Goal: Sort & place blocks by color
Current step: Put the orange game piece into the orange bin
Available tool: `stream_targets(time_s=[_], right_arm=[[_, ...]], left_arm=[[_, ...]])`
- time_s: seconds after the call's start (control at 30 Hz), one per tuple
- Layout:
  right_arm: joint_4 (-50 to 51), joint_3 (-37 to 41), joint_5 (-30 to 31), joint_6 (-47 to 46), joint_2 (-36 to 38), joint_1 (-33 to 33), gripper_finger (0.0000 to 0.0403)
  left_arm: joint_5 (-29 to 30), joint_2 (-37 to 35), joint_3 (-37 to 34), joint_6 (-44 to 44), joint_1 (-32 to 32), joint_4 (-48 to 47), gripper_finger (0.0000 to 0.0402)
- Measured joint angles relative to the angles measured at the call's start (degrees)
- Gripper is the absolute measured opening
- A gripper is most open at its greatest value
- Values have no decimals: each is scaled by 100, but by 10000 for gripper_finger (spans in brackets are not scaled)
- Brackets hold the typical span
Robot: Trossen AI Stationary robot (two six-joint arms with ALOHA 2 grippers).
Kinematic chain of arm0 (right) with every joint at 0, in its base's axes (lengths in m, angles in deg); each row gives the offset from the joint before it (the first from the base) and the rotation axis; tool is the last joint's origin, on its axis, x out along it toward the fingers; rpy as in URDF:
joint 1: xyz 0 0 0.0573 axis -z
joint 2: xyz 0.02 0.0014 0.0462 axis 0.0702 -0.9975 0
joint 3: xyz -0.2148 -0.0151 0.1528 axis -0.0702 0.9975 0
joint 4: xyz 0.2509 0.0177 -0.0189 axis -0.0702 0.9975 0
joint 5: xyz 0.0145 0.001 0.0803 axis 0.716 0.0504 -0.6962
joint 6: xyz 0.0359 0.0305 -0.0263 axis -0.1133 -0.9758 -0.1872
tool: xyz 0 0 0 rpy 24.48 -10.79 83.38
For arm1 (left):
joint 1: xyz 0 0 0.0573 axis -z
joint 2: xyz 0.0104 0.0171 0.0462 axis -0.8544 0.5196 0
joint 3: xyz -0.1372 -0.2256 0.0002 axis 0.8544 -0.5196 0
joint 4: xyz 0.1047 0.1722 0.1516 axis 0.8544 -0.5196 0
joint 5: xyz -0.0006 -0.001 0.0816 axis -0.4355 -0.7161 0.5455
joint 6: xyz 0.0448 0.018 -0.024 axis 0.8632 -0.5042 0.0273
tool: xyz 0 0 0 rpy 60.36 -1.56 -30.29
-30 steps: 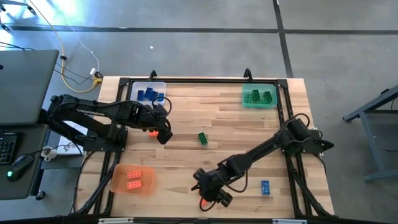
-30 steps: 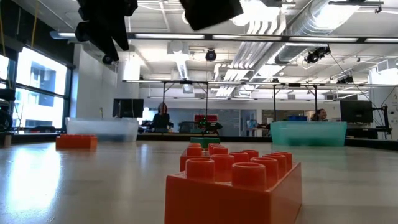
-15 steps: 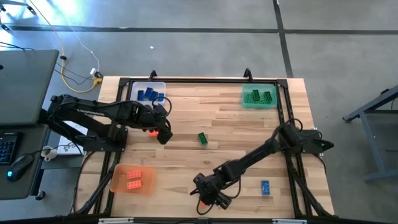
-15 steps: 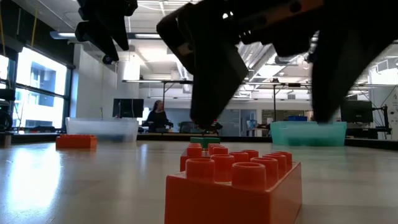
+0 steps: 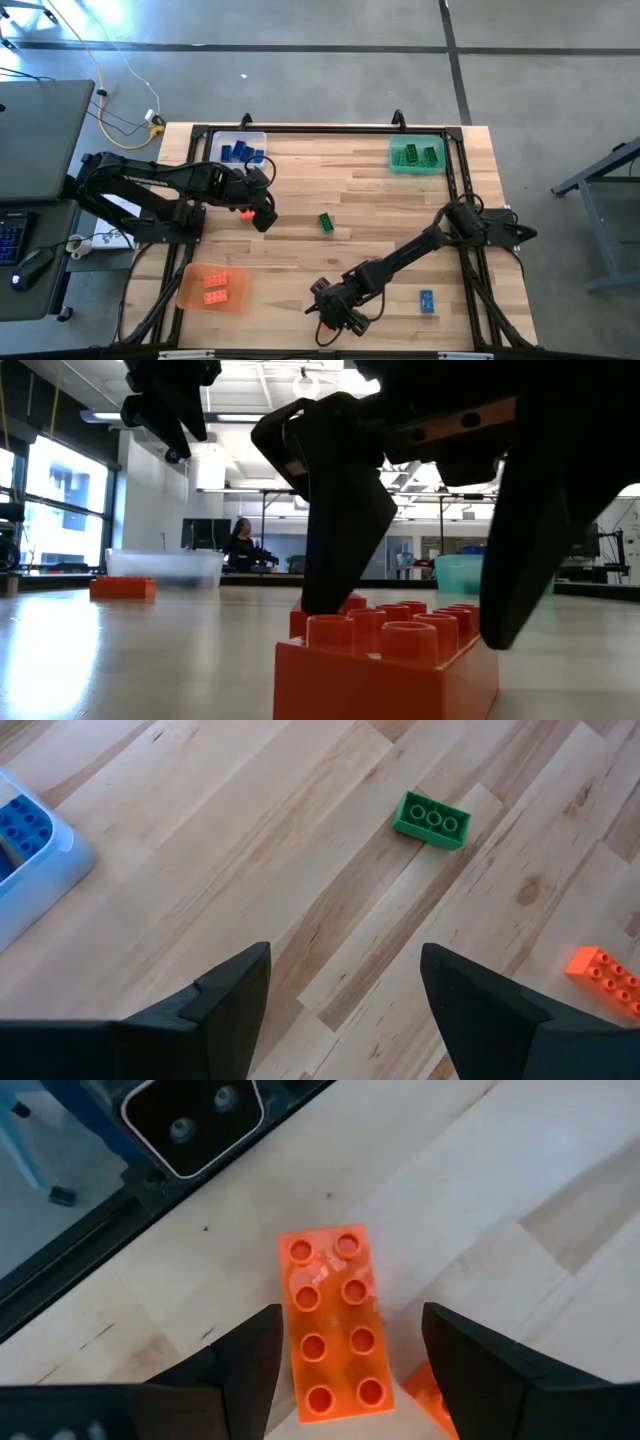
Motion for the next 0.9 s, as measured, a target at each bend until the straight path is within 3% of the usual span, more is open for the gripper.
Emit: stream_targets(time_s=[0.3,0.4,0.53,0.77,0.9], right_arm=[[5,-11,101,-248,-191,-8,222],[26,-24,149,-420,-191,-3,190],[63,-43,124,-794,-185,1,114],[461,-328,69,-1680,-193,-3,111],[992,-840,381,-1817,-189,-3,111]], left_arm=[[-16,0,0,14,0,0,246],[-17,0,0,17,4,-4,246],[-72,0,0,31,4,-4,246],[-109,0,0,213,7,-2,246],[-109,0,-1,221,7,-2,246]])
